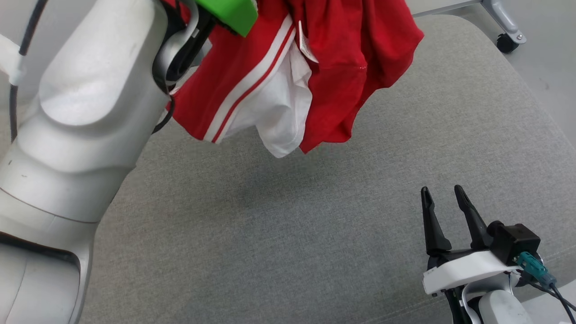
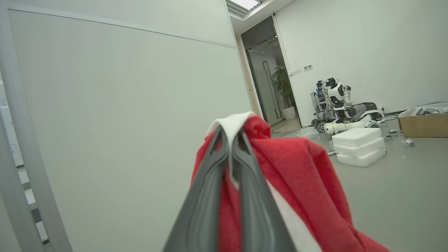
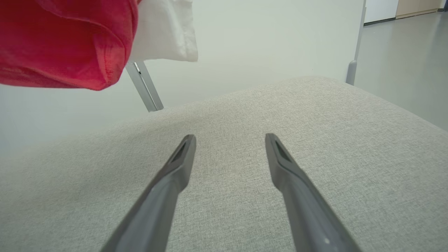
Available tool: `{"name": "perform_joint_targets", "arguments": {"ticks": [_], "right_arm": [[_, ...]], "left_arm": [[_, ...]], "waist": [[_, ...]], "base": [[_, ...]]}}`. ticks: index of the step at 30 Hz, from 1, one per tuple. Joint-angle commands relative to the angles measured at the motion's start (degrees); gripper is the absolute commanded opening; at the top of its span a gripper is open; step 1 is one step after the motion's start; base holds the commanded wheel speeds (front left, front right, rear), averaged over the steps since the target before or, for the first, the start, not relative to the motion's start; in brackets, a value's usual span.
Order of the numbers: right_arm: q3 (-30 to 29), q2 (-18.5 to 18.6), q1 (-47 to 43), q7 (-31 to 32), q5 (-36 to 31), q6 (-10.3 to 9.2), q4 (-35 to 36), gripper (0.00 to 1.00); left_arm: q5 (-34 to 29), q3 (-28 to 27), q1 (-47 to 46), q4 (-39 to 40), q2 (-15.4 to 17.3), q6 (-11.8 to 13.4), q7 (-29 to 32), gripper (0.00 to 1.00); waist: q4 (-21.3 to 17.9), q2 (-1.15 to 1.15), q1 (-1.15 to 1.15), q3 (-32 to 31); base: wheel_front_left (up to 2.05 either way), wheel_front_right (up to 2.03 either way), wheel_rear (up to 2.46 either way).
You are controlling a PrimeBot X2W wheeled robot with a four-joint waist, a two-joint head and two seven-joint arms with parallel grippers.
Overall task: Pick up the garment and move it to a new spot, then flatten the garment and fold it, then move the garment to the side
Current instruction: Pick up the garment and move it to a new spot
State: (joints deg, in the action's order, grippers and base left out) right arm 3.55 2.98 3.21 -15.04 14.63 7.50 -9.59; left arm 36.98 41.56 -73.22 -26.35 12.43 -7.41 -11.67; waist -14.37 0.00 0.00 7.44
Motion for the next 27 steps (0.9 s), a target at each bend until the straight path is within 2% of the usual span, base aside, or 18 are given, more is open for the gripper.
{"name": "perform_joint_targets", "arguments": {"ticks": [1, 7, 15, 19, 27], "right_arm": [[0.1, 0.0, 0.5, -0.2, 0.6, -0.02, -0.1, 1.00], [0.1, -0.1, 0.6, -0.2, 1.1, -0.02, -0.3, 1.00], [0.1, -0.1, 1.0, -0.2, 0.9, -0.02, -0.2, 1.00], [0.1, -0.1, 1.3, -0.2, 0.5, -0.02, -0.1, 1.00], [0.4, -0.1, 1.7, -0.2, 0.2, -0.02, -0.4, 1.00]], "left_arm": [[1.1, 0.3, -1.1, -0.3, 0.7, -0.1, -0.1, 0.00], [2.7, 1.7, 0.8, -2.0, 1.4, -0.1, -1.1, 0.00], [5.4, 1.8, 12.2, -4.4, -0.1, 0.9, -3.0, 0.00], [6.6, 1.8, 21.2, -5.6, -1.5, 1.5, -3.4, 0.00], [3.6, 4.7, 35.2, -8.8, -5.9, 1.1, -3.5, 0.00]], "waist": [[0.0, 0.00, 0.00, 0.0], [0.4, 0.00, 0.00, 0.0], [1.8, 0.00, 0.00, 0.7], [2.4, 0.00, 0.00, 1.0], [3.3, 0.00, 0.00, 1.6]], "base": [[0.00, 0.00, 0.00], [0.00, 0.00, 0.00], [0.00, 0.00, 0.00], [0.00, 0.00, 0.00], [0.00, 0.00, 0.00]]}}
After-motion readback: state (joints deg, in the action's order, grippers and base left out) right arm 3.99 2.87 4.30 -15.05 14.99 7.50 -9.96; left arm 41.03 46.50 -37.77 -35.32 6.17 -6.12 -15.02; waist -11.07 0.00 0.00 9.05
